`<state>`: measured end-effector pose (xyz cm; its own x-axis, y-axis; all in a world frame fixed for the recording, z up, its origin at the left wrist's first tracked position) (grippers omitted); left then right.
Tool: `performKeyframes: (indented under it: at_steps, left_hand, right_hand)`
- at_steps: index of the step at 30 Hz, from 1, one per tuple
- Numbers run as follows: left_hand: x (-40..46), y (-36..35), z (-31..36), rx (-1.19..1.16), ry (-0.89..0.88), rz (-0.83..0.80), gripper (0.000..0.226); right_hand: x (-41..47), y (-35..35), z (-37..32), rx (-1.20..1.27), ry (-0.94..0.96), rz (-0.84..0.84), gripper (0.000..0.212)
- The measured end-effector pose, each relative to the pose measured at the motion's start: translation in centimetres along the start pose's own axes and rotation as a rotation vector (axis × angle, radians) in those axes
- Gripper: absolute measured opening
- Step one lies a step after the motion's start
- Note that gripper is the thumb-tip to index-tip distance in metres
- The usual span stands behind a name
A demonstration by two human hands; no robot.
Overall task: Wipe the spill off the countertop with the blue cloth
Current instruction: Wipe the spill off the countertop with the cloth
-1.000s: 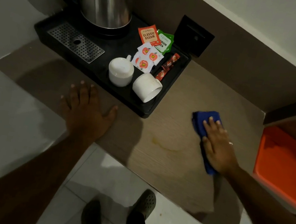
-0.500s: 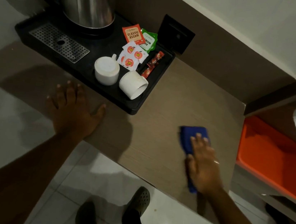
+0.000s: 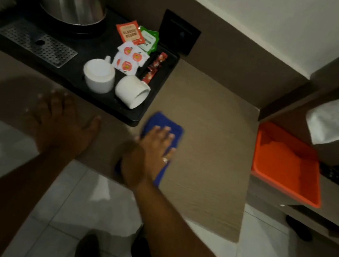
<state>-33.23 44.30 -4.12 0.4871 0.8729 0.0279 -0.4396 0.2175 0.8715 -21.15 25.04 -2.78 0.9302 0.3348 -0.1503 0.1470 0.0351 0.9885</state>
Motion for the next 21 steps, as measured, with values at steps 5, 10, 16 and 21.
performKeyframes:
  at_steps: [5, 10, 16, 21]
  left_hand:
    - [0.4, -0.5, -0.8, 0.006, 0.013, -0.024, 0.099]
    - [0.3, -0.3, -1.0, -0.008, 0.014, -0.022, 0.101]
    - [0.3, -0.2, -0.6, 0.018, 0.011, -0.029, 0.1]
    - [0.3, -0.1, -0.6, 0.035, 0.02, -0.021, 0.099]
  right_hand:
    - [-3.8, 0.1, 4.7, -0.117, 0.601, 0.029, 0.06]
    - [-3.4, 1.3, 24.1, -0.1, 0.323, 0.019, 0.059]
    - [3.6, 2.2, 23.8, -0.07, -0.319, 0.028, 0.062]
    - [2.0, 1.3, 10.5, -0.094, 0.163, 0.091, 0.06]
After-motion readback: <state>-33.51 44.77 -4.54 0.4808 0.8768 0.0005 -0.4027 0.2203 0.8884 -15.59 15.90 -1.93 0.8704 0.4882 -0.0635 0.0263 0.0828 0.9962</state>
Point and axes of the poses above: each hand's wrist, its own x-axis towards the middle knuckle, its own y-axis out of the back of the hand, z = x × y, the point moved 8 cm from there along x, towards the middle knuckle, and after that the axes turned 15 degrees about -x, right-handed, at the moved point
